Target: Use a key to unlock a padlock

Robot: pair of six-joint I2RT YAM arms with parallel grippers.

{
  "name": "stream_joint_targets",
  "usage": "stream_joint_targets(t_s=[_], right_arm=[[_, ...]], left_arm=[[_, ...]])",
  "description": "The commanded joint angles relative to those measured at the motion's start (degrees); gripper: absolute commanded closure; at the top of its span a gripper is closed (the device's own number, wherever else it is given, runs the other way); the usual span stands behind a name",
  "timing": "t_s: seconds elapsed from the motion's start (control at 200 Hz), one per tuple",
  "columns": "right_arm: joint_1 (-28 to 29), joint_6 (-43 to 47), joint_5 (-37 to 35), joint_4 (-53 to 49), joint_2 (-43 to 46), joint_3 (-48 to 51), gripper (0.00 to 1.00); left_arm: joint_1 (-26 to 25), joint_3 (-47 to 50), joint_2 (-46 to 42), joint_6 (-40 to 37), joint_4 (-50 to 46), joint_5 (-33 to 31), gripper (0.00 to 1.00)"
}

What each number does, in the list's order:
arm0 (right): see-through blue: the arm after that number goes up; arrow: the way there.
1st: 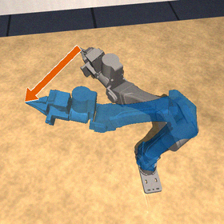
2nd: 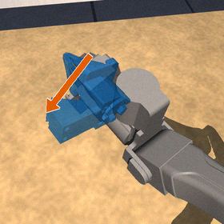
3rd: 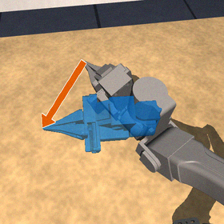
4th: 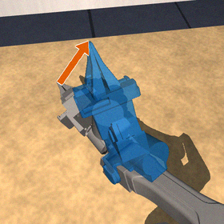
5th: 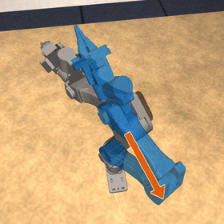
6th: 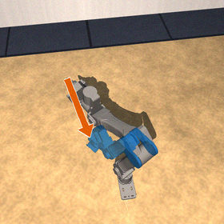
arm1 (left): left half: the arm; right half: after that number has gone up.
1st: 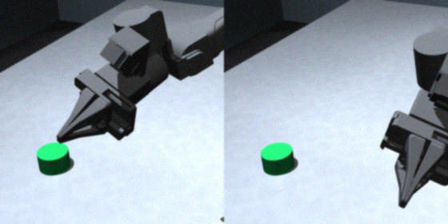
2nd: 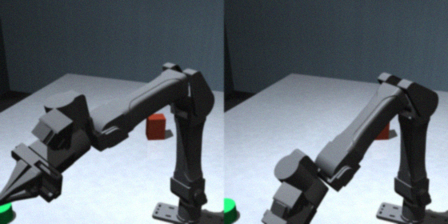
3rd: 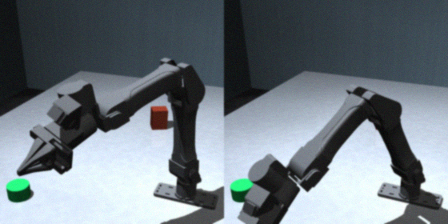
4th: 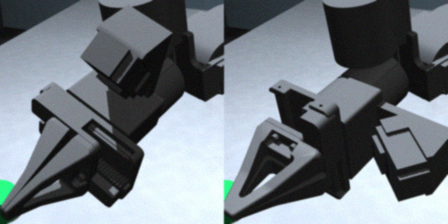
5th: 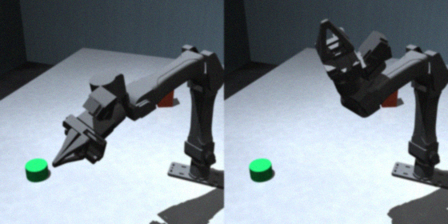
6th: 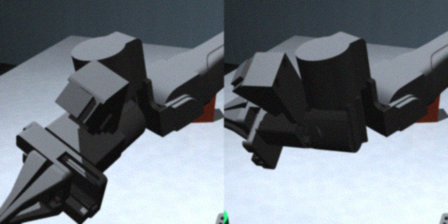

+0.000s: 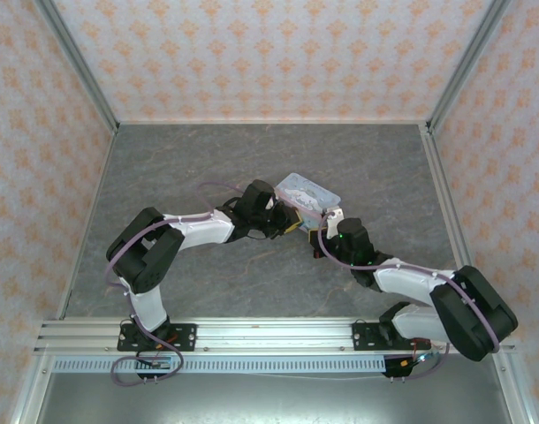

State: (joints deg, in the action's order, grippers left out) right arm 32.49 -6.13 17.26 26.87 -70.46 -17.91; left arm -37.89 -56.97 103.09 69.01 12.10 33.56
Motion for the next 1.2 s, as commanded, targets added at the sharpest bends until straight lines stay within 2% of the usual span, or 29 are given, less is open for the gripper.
stream_joint_targets(t_s=[0.0, 1.196], right_arm=[[0.4, 0.2, 0.5, 2.8, -0.9, -1.7, 1.0], [0.5, -0.8, 1.3, 7.8, -2.9, -1.7, 1.0]], left_arm=[[-0.4, -1.3, -2.8, 0.0, 0.7, 0.2, 0.84], [-0.5, -0.7, -2.6, 0.0, 1.0, 0.2, 0.84]])
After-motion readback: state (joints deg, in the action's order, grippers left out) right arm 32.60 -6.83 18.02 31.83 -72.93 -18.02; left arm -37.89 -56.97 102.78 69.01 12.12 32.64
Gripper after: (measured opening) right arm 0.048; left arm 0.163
